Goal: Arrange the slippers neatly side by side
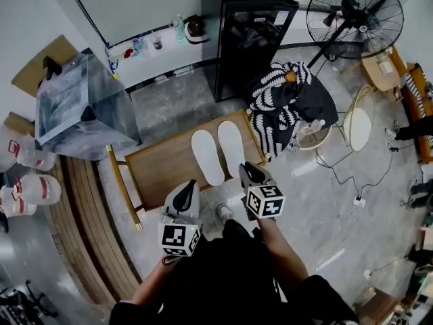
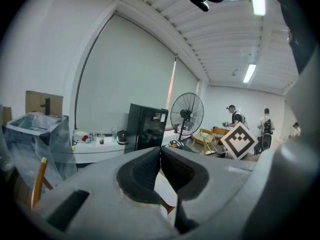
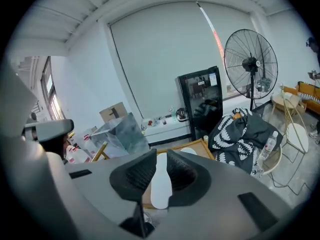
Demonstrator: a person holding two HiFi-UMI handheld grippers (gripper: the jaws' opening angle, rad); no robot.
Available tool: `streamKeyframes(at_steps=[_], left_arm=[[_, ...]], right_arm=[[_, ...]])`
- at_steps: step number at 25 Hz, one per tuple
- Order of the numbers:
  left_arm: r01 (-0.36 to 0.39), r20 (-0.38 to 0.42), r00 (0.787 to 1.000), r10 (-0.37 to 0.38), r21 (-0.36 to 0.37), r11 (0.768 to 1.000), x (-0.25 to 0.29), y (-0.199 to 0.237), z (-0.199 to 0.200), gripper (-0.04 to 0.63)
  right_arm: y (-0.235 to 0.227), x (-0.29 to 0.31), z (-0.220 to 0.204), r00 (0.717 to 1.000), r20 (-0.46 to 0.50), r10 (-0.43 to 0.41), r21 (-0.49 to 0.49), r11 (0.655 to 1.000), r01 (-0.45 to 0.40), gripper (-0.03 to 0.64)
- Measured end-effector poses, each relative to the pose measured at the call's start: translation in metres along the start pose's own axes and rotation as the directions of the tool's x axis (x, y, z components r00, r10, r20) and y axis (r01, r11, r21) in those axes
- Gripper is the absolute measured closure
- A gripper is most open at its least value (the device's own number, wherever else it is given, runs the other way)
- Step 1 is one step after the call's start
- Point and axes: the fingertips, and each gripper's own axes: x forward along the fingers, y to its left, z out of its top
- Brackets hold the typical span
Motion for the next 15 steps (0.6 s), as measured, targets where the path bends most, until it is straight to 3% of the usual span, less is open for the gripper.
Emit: streamKeyframes(at_steps=[9, 15], left_arm=[[-0.004, 0.019, 1.000, 0.004, -0.012, 1.000, -0.003, -0.012, 0.009, 0.577], [-0.011, 0.048, 0.999, 0.010, 0.019, 1.000, -0.013, -0.023, 0.020, 0.577]], right_arm=[[0.027, -0.061, 0.037, 0.990, 0.132, 0.041, -0.082, 0.996, -0.031, 0.590], [0.049, -0.099, 0.050, 0.976, 0.208, 0.065, -0.139, 0.990, -0.036, 0.595]])
